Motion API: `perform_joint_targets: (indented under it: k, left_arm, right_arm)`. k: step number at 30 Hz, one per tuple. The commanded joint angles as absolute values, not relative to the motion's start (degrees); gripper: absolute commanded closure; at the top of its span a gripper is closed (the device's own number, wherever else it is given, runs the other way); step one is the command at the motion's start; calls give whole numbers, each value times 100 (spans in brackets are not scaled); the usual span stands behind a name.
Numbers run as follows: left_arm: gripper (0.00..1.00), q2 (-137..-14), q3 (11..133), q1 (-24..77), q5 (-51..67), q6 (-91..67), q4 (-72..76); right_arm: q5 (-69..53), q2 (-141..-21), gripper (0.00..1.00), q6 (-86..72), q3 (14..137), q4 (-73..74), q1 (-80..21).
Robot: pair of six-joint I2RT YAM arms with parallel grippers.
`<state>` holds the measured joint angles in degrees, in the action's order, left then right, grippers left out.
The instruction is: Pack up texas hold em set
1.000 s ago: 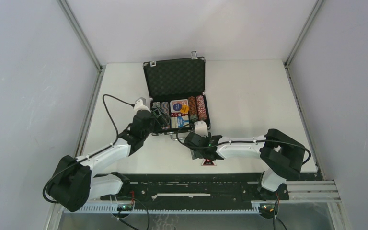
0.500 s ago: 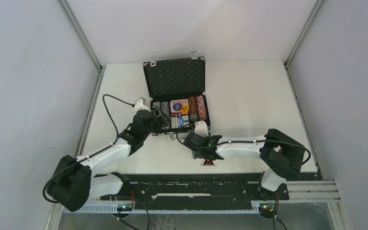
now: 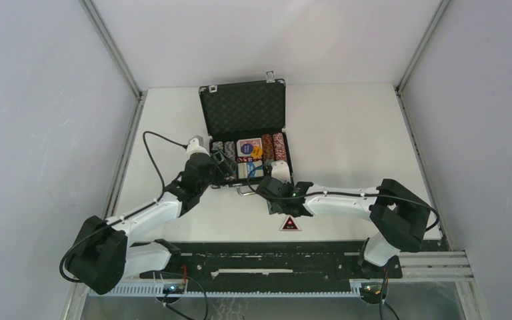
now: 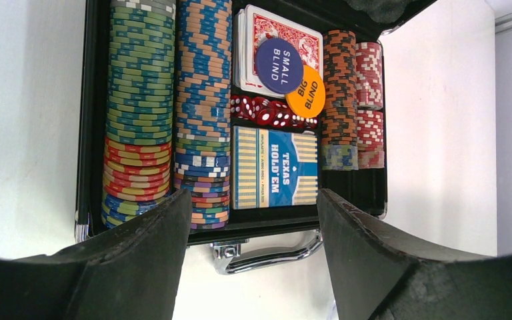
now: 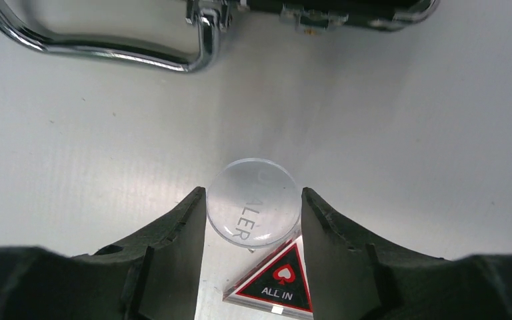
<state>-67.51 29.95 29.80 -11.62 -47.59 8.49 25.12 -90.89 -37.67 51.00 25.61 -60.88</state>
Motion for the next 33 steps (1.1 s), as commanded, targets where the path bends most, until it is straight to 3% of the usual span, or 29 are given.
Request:
perform_joint_targets:
  k: [1,12,33]
  left_arm:
    - [26,-6750,2980,2962,-1110,-4737,1027]
    - [26,-6769,2997,2962,-1152,-4729,1013]
    - [26,-6662,2996,2892,-1307,-4746,870]
  right_arm:
    - [2541,-8838,48,-3446,5486,2535,-5917]
    - [2205,-9081,48,-2770,6458,2458,-5419]
    - [1556,-11392,47,-1963,9385,2881,-4807]
